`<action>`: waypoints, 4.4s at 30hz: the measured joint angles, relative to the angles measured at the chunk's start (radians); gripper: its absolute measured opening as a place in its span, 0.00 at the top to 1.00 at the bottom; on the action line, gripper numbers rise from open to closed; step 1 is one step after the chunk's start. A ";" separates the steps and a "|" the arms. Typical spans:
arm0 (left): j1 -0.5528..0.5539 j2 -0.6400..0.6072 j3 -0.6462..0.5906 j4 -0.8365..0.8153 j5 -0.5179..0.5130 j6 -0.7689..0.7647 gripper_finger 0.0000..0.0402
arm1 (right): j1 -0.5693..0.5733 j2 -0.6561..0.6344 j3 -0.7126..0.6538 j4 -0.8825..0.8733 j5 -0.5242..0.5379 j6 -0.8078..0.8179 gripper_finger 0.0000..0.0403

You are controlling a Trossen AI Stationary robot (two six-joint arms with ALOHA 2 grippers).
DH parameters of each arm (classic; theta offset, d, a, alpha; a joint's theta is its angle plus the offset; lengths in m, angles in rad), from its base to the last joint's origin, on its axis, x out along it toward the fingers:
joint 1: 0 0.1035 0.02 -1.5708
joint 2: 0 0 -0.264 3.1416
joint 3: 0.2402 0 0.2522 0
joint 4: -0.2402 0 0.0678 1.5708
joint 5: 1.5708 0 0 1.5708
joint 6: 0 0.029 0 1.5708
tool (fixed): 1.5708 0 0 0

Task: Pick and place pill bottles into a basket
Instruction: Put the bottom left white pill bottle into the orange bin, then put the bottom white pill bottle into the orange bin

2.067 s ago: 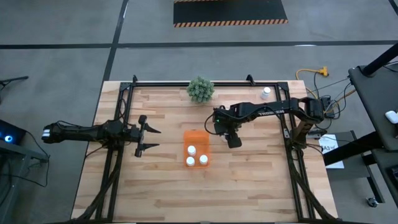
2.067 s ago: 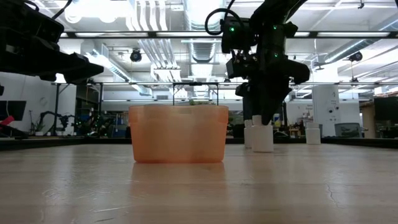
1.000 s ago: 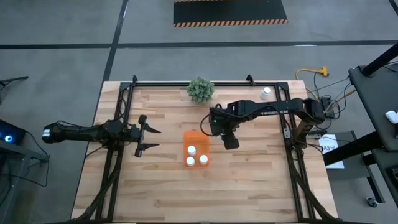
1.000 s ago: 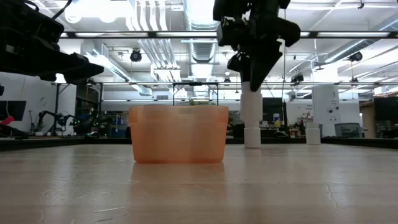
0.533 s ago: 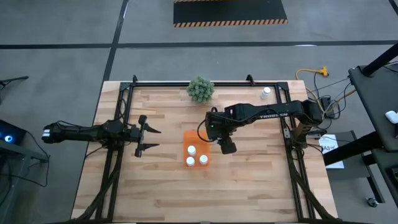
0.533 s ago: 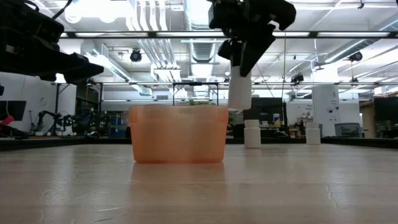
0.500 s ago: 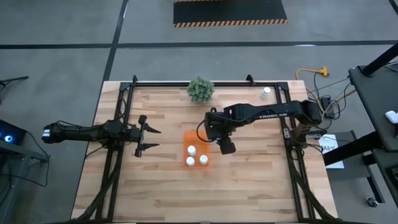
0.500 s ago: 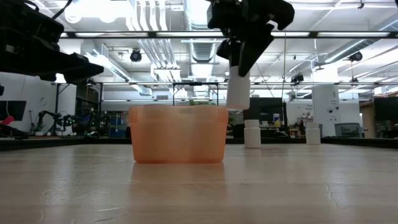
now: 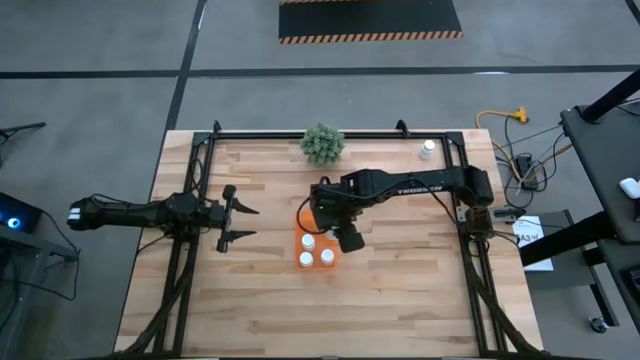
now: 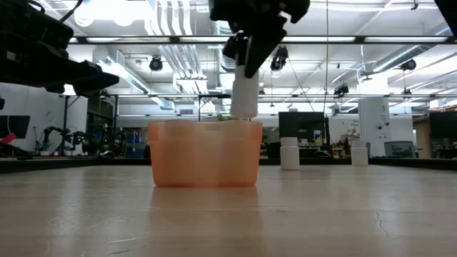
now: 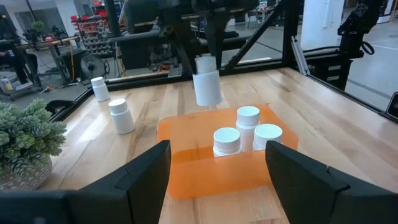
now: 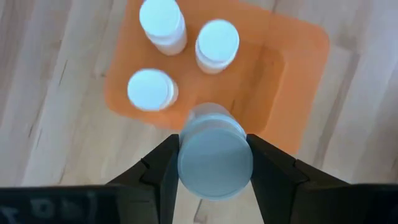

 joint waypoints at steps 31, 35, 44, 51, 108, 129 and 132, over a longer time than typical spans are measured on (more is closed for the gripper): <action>0.000 0.000 0.000 0.000 0.000 0.000 0.39 | 0.027 0.168 0.029 0.053 -0.003 -0.047 0.63; 0.000 0.000 0.000 0.000 0.000 0.000 0.39 | 0.027 0.168 0.007 0.086 -0.003 -0.048 0.63; 0.000 0.000 0.000 0.000 0.000 0.000 0.39 | 0.027 0.168 -0.019 0.128 -0.003 -0.056 0.63; 0.000 0.000 0.000 0.000 0.000 0.000 0.39 | 0.027 0.168 -0.020 0.134 0.001 -0.064 0.60; 0.000 0.000 0.000 0.000 0.000 0.000 0.39 | -0.114 0.146 0.113 -0.208 0.225 1.163 0.53; 0.000 0.000 0.000 0.000 0.000 0.000 0.39 | -0.294 0.131 0.107 -0.297 0.188 1.275 0.41; 0.000 0.000 0.000 0.000 0.000 0.000 0.39 | -0.309 0.128 0.107 -0.323 0.206 1.266 0.34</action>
